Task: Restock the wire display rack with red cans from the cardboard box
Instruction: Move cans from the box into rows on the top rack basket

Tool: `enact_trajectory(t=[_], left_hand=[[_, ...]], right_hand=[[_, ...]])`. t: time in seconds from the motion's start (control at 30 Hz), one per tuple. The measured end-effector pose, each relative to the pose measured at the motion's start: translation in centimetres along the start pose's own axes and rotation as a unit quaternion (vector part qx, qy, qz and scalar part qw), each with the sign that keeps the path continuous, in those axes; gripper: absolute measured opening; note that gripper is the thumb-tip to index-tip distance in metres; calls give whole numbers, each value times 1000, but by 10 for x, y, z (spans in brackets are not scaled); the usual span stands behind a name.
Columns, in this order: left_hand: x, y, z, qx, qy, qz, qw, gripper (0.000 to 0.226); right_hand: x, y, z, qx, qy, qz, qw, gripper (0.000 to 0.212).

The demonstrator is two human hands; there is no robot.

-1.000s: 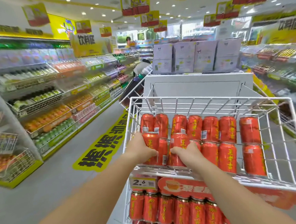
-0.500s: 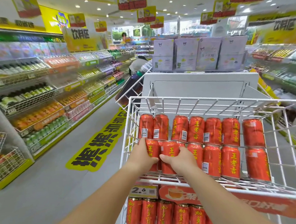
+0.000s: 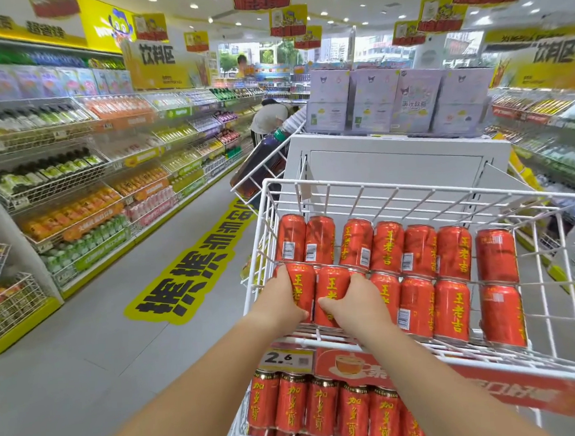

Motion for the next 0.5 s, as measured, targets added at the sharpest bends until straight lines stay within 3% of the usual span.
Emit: enact_trajectory(t=[0.33,0.5], left_hand=[[-1,4,-6,-15,-33,17,999,95],[-9,20,-17,18,-115,33,993,102]], right_hand=[[-5,6,0,5,103,12,995,70],[-14,21,6,-49,170,-20,984,62]])
Point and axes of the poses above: each hand's wrist, its own y-axis away from the middle knuckle, its own x-axis out of the palm, z = x × y, the point moved 5 cm from there along -y, towards the middle knuckle, and after that the axes turned 2 degrees about z, right-handed, at the moved point
